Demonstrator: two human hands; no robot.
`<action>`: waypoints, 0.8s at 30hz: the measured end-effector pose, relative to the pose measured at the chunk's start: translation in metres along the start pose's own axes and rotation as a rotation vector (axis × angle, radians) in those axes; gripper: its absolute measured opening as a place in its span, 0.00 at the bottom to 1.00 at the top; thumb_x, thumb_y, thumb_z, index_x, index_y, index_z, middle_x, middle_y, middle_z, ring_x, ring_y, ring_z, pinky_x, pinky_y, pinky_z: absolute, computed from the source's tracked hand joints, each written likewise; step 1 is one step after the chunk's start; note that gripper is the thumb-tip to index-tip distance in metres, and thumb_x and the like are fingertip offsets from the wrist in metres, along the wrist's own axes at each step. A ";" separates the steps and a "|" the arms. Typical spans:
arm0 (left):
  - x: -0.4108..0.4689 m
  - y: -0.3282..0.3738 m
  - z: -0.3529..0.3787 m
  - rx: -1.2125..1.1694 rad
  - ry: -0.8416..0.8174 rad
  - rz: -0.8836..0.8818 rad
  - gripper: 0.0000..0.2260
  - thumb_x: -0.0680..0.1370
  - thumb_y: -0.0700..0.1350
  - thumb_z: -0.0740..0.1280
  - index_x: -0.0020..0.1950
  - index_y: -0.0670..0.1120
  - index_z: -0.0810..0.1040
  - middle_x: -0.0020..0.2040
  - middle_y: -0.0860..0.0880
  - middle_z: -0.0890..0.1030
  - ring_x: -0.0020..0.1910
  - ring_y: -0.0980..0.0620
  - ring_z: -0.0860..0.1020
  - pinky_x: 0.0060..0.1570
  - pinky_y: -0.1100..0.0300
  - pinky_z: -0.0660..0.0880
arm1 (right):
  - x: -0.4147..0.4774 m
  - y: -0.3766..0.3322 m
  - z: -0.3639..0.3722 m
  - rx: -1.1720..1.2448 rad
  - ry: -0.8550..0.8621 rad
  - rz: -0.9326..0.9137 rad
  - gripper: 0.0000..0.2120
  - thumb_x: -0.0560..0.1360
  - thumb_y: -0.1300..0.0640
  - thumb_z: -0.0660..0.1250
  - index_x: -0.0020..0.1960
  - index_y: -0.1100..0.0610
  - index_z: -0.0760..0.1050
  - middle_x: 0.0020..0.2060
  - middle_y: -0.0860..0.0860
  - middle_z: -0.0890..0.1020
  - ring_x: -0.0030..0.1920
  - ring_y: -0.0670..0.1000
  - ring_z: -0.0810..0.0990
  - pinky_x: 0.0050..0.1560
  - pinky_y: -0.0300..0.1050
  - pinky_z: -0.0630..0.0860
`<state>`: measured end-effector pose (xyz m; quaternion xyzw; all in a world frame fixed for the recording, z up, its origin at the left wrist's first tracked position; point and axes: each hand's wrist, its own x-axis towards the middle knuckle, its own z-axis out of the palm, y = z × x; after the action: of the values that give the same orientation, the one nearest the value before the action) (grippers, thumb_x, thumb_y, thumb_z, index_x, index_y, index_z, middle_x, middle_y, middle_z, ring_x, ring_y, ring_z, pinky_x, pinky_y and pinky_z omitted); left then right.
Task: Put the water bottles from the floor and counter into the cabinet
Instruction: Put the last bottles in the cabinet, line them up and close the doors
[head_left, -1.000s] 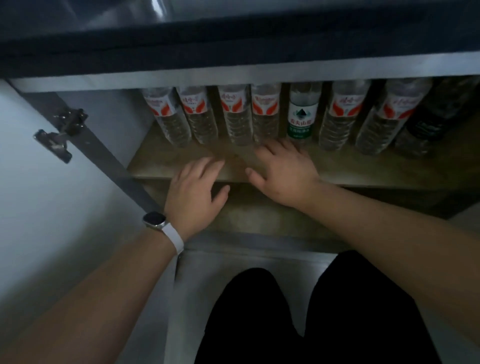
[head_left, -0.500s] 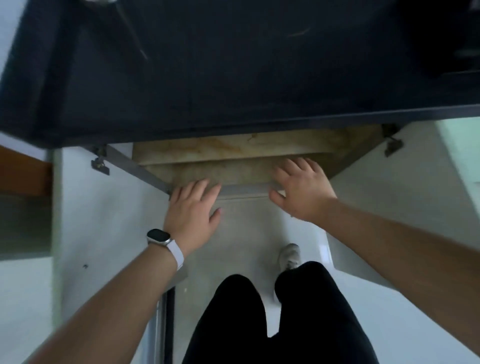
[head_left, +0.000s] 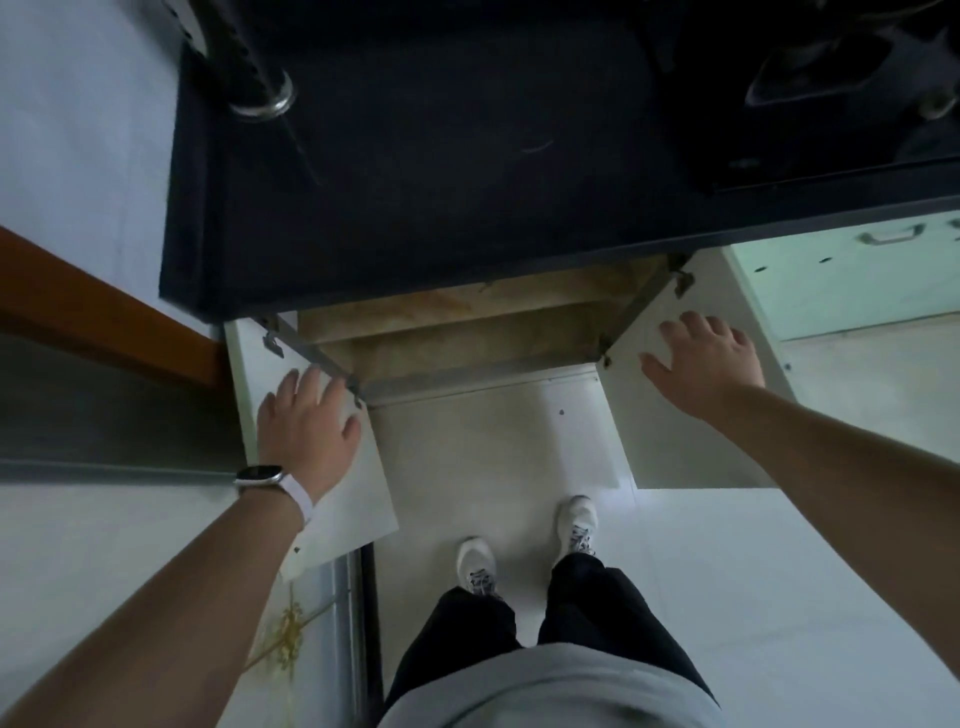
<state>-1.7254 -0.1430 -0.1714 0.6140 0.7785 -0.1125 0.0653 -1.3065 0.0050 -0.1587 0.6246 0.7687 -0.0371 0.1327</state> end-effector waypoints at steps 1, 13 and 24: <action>-0.005 -0.006 0.001 0.022 -0.026 -0.038 0.25 0.79 0.55 0.67 0.74 0.46 0.72 0.75 0.40 0.70 0.75 0.37 0.66 0.68 0.39 0.68 | -0.004 0.008 0.001 -0.004 -0.006 0.016 0.28 0.78 0.36 0.53 0.69 0.53 0.69 0.66 0.55 0.73 0.66 0.59 0.71 0.65 0.56 0.69; -0.057 0.004 0.025 -0.164 -0.293 -0.436 0.29 0.81 0.52 0.64 0.78 0.45 0.59 0.76 0.39 0.61 0.70 0.35 0.67 0.59 0.40 0.75 | -0.019 0.082 0.033 0.045 -0.107 0.222 0.29 0.77 0.40 0.59 0.72 0.56 0.62 0.69 0.61 0.65 0.66 0.64 0.67 0.61 0.59 0.70; -0.081 0.009 0.033 -0.237 -0.345 -0.568 0.26 0.79 0.48 0.65 0.76 0.44 0.64 0.75 0.40 0.59 0.65 0.33 0.69 0.59 0.42 0.73 | -0.031 0.089 0.057 0.136 -0.237 0.277 0.27 0.75 0.44 0.63 0.71 0.53 0.63 0.71 0.59 0.57 0.62 0.65 0.68 0.57 0.56 0.71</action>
<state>-1.6984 -0.2260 -0.1843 0.3330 0.9034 -0.1371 0.2326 -1.2055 -0.0178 -0.1958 0.7231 0.6501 -0.1438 0.1837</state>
